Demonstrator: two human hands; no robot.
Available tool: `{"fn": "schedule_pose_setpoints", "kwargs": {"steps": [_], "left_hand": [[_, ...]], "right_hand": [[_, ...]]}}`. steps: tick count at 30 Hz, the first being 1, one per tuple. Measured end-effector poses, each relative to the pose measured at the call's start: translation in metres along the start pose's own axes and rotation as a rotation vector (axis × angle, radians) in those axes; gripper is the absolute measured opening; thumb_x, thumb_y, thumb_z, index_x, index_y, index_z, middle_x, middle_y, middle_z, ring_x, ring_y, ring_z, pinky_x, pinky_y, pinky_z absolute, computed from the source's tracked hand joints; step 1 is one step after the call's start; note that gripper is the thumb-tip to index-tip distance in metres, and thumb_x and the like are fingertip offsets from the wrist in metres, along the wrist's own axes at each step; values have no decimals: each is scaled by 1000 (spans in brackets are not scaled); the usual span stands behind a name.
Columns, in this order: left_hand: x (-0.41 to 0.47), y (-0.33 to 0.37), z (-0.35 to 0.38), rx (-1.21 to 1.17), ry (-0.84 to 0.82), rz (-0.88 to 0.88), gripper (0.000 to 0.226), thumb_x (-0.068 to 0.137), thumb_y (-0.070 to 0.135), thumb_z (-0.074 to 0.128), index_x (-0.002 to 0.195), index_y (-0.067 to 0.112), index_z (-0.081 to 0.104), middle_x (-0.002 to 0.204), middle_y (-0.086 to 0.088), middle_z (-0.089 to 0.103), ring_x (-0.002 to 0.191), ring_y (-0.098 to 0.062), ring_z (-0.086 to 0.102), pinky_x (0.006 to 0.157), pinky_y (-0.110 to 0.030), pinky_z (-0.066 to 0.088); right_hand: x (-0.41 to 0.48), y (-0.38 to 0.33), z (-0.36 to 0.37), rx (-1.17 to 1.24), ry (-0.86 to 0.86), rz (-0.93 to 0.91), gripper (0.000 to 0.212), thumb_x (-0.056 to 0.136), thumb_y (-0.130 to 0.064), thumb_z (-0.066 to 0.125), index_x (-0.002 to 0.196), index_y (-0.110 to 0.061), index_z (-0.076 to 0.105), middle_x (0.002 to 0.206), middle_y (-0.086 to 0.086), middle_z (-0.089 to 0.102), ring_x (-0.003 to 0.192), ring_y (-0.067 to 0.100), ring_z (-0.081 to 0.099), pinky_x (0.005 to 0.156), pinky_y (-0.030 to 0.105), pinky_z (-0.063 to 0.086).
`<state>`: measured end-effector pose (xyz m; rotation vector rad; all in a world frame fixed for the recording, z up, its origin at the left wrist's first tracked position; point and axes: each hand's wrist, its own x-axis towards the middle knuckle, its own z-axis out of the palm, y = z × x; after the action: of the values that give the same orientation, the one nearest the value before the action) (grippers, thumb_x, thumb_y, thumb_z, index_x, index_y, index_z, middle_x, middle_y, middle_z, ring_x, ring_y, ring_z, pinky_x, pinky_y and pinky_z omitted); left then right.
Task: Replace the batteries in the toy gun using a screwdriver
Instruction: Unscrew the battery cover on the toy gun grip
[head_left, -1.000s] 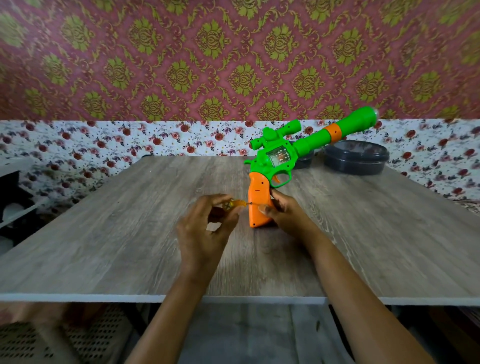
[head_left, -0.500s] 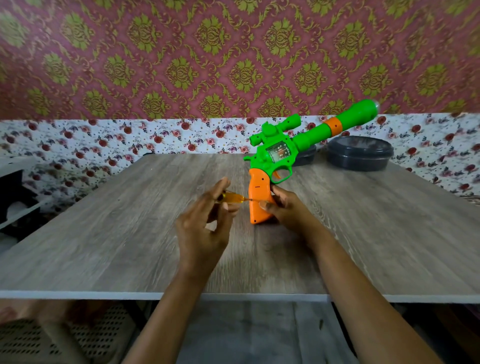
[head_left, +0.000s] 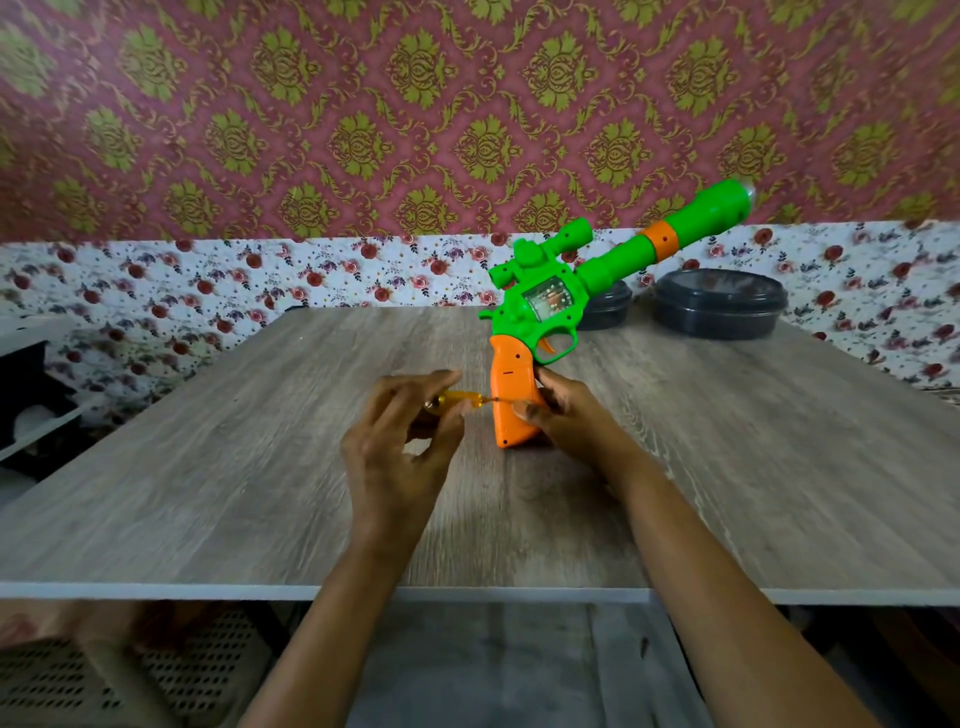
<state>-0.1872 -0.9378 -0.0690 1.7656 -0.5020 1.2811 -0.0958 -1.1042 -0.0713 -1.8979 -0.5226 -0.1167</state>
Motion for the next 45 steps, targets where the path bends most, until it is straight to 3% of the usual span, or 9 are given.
{"fn": "schedule_pose_setpoints", "kwargs": {"steps": [7, 11, 14, 18, 28, 34, 39, 43, 45], "left_hand": [[-1, 1, -3, -101, -40, -14, 32, 87, 12, 47, 117, 13, 57, 109, -6, 59, 80, -13, 68, 70, -24, 58], [-1, -1, -3, -46, -9, -33, 27, 88, 20, 59, 114, 16, 59, 99, 1, 66, 80, -4, 69, 69, -14, 55], [0, 2, -3, -37, 9, -57, 18, 80, 27, 68, 94, 18, 62, 84, 12, 63, 76, 4, 63, 66, -6, 48], [1, 4, -2, -43, 1, -53, 20, 76, 32, 70, 83, 18, 57, 75, 8, 56, 67, 0, 59, 60, -5, 46], [1, -4, -1, -39, -35, -40, 18, 84, 17, 65, 102, 19, 65, 98, 1, 54, 81, -7, 61, 69, -11, 51], [0, 0, -3, -180, -99, -98, 29, 86, 18, 50, 113, 16, 60, 116, -2, 57, 81, -17, 68, 71, -25, 57], [1, -1, -3, -109, -66, -107, 25, 85, 26, 62, 109, 23, 59, 93, 0, 68, 75, -2, 69, 65, -14, 54], [0, 0, -1, -94, -20, -147, 27, 71, 25, 78, 88, 16, 58, 81, 13, 62, 70, 3, 65, 61, -7, 49], [0, -1, -1, -104, 1, -178, 27, 71, 21, 76, 85, 21, 53, 76, 15, 59, 68, 2, 64, 60, -7, 49]], "right_hand": [[-1, 1, -1, -12, -8, -3, 39, 90, -5, 55, 128, -9, 50, 124, 12, 61, 114, 23, 57, 101, 38, 44], [-1, 0, -1, -21, 1, -25, 39, 89, 0, 54, 128, -5, 50, 121, 13, 61, 107, 19, 57, 98, 34, 44], [-1, 0, -1, -22, -3, -28, 40, 89, 1, 54, 128, -5, 49, 117, 7, 60, 105, 16, 56, 94, 29, 45], [-1, 0, -2, -29, -10, -34, 40, 89, -1, 54, 129, -6, 49, 113, 4, 59, 105, 17, 57, 92, 26, 44], [-1, 3, -2, -22, 1, -35, 37, 90, -2, 54, 126, -7, 51, 119, 15, 63, 101, 14, 58, 83, 15, 47], [-1, 3, -3, 10, 3, -21, 37, 90, -2, 54, 127, -7, 50, 119, 14, 62, 102, 16, 58, 88, 25, 47], [1, 3, -1, 21, 2, -21, 39, 89, -2, 55, 127, -10, 51, 113, 5, 61, 102, 14, 58, 88, 21, 46], [1, 2, -1, 21, -6, -25, 40, 89, -1, 54, 128, -8, 49, 116, 8, 61, 104, 16, 58, 92, 27, 47], [1, 2, -1, 2, -9, -31, 39, 89, -1, 54, 127, -7, 50, 115, 7, 61, 104, 16, 57, 87, 20, 47]]}}
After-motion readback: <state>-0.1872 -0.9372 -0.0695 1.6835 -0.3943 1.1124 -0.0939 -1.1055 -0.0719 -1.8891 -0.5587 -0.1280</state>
